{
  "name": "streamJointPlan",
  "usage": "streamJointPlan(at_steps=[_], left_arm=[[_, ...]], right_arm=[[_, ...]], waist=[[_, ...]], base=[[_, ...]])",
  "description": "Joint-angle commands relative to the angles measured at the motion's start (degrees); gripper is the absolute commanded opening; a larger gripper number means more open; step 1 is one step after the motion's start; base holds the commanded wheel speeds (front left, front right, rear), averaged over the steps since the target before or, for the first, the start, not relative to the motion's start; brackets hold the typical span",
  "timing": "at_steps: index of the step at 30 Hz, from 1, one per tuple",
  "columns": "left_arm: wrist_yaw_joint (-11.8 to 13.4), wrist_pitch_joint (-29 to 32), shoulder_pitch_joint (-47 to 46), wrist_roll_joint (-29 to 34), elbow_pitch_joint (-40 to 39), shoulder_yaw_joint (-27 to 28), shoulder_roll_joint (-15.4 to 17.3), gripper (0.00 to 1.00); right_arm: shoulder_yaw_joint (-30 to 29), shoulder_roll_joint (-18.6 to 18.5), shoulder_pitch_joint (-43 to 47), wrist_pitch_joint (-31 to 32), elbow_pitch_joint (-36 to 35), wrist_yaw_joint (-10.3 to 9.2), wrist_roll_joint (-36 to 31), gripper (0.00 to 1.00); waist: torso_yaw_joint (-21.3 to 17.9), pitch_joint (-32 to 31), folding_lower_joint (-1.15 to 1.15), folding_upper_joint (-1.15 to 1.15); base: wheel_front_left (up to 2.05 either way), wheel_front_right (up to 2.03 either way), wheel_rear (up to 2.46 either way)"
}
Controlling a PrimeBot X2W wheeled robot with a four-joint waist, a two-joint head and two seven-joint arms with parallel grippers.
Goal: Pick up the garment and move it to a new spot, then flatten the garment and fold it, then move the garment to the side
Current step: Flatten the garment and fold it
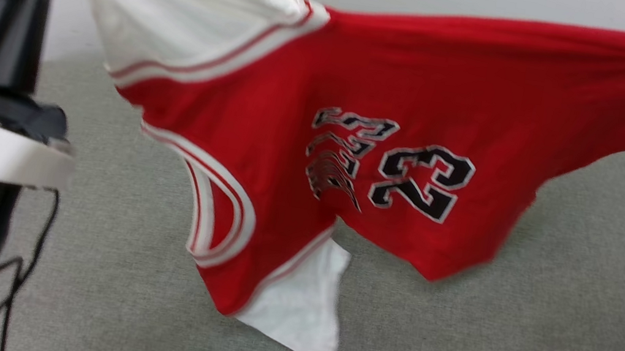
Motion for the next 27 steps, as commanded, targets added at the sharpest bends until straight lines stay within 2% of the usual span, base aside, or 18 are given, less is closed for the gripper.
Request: streamJointPlan(at_steps=[1,8,12,20,27], left_arm=[[0.4,-0.1,-1.8,0.5,-0.1,1.1,0.5,0.0],[-1.1,1.2,-9.4,1.3,0.7,3.1,3.5,0.0],[-3.2,2.7,-15.0,2.1,2.4,3.2,5.8,0.0],[-9.0,4.6,-28.1,4.1,7.8,2.0,9.2,0.0],[-15.9,5.4,-45.8,7.8,17.8,-1.8,8.7,0.0]], right_arm=[[-0.6,0.7,-1.1,0.3,-1.1,-0.09,-0.4,0.0],[-2.9,3.5,-2.9,0.4,-5.7,-0.09,-2.4,0.0],[-4.3,4.3,-5.1,-0.2,-7.4,-0.1,-4.1,0.0],[-6.6,4.4,-12.0,-2.6,-6.3,-0.1,-8.4,0.0],[-7.4,4.2,-23.8,-7.4,0.4,-0.11,-14.4,0.0]], waist=[[-0.9,0.3,0.01,0.0],[-2.4,3.0,0.01,0.0],[-2.7,6.4,0.01,0.0],[-2.7,15.1,0.01,0.0],[-2.3,24.4,0.01,0.0]], base=[[0.0,0.0,0.0],[0.0,0.0,0.0],[0.0,0.0,0.0],[0.0,0.0,0.0],[0.0,0.0,0.0]])
